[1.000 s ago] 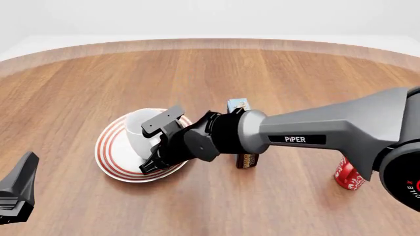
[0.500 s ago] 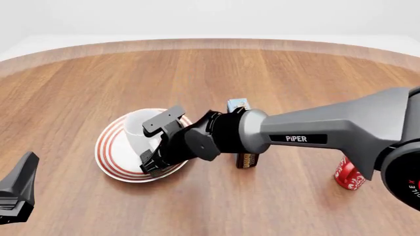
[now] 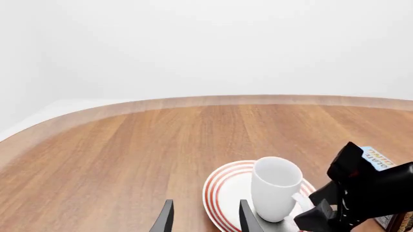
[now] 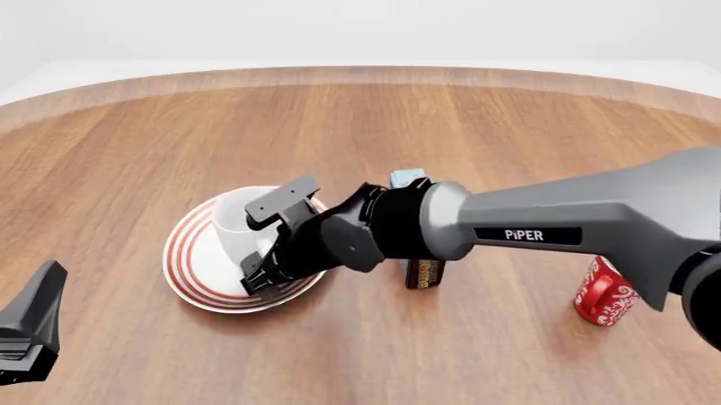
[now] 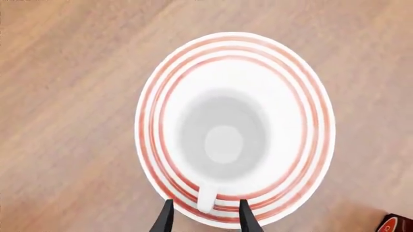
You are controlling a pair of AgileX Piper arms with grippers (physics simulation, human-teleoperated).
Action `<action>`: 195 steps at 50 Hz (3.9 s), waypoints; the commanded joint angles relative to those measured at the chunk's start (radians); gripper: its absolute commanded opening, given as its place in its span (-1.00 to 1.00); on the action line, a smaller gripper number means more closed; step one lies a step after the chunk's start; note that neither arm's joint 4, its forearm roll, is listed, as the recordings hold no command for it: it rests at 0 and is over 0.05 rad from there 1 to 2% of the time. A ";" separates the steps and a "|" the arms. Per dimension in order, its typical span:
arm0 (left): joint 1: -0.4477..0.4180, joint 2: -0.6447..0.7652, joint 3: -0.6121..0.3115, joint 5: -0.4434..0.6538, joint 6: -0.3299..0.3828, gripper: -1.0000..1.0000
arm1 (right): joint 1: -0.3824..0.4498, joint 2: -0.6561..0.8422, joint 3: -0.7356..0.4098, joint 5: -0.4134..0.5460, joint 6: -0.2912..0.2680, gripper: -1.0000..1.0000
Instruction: Pick up the white mug and put it on the plate, and put the chocolate pudding to the right of the plate.
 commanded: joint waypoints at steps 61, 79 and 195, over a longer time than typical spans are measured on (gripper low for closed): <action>0.000 0.000 0.000 0.000 0.000 1.00 | -0.004 -0.326 0.297 -0.125 -0.021 1.00; 0.000 0.000 0.000 0.000 0.000 1.00 | 0.004 -0.431 0.378 -0.158 -0.033 1.00; 0.000 0.000 0.000 0.000 0.000 1.00 | -0.100 -1.154 0.800 -0.004 -0.034 1.00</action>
